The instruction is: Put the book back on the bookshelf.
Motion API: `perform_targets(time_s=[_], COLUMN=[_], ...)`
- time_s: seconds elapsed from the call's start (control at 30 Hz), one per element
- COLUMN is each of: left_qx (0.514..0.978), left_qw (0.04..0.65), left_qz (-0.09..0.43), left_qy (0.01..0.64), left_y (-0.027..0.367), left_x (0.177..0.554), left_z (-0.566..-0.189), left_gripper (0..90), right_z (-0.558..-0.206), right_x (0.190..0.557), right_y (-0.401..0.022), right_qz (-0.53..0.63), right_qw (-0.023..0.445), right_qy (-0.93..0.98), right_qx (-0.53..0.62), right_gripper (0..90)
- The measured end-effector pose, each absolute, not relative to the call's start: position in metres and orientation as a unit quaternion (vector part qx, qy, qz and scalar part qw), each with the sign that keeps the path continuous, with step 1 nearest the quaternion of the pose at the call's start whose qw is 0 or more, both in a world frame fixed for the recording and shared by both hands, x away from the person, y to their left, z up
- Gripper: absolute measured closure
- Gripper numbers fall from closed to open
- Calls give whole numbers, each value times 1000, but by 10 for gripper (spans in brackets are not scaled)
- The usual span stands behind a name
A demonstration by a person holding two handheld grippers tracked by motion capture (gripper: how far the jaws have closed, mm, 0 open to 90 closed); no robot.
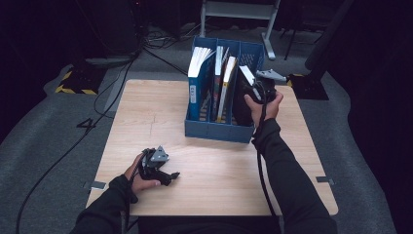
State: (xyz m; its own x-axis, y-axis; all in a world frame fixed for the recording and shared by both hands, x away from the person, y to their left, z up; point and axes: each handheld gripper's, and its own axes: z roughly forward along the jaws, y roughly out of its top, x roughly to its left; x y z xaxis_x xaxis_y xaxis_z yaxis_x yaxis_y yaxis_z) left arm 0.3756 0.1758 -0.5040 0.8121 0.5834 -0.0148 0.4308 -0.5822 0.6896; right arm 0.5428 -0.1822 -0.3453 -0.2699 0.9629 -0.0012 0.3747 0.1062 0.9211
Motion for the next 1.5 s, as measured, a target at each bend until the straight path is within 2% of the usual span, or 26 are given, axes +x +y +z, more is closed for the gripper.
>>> perform_targets(time_s=[0.7,1.5], left_qx=[883,883], left_qw=[355,355], left_qz=[108,108], left_qy=[287,289], left_y=[176,176], left_x=[375,374], left_z=[-504,-504], left_gripper=[154,154], right_z=[-357,-352], right_x=[521,520], right_y=[-186,-195], right_qz=[431,422], right_qw=[323,295], right_qy=[684,713], right_qx=[493,476], right_gripper=[494,444])
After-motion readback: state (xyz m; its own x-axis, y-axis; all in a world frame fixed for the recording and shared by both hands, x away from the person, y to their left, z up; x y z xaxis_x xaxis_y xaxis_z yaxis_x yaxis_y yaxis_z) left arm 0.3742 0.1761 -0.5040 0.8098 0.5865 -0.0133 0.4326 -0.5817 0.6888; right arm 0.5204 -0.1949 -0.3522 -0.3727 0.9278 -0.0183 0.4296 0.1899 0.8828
